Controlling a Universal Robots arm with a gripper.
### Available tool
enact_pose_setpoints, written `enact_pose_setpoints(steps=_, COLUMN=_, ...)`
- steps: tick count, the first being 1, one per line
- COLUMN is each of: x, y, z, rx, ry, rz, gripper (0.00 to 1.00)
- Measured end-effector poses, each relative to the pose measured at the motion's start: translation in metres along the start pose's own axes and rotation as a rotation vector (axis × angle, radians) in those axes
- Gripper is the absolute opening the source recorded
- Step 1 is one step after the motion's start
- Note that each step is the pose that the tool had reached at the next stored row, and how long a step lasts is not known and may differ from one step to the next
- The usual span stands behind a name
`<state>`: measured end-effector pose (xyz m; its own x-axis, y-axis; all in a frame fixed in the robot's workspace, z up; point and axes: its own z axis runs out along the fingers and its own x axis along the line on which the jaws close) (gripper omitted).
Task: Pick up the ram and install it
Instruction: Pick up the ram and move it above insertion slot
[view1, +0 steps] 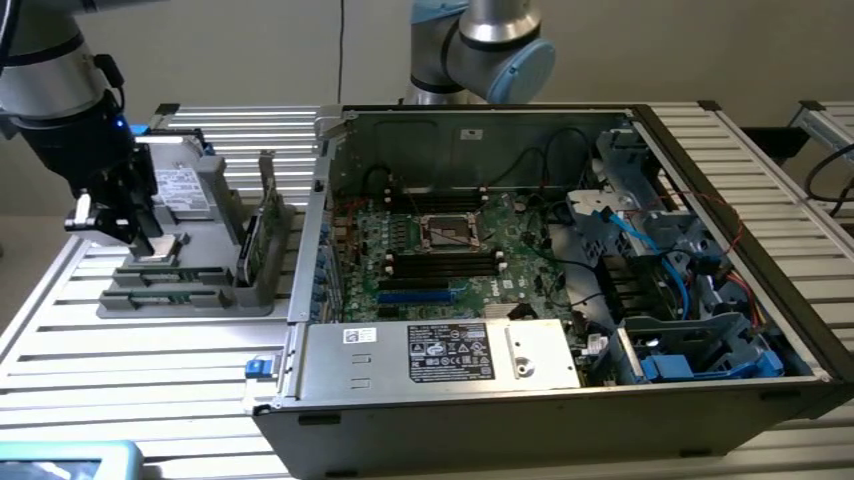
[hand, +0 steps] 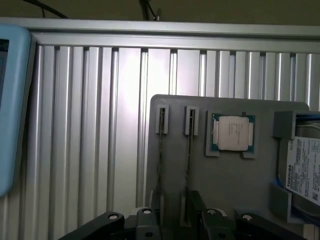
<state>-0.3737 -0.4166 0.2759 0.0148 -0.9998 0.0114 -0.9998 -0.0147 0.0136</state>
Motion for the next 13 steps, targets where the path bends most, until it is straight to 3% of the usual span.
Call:
enact_pose_setpoints(steps=9, x=0.002, y=-0.0003, z=0.0164, rx=-0.0002, ry=-0.0001, rz=0.009, gripper=0.36)
enact_pose_setpoints(steps=13, x=0.008, y=-0.0003, z=0.0225, rx=-0.0002, ry=-0.0001, rz=0.013, gripper=0.36)
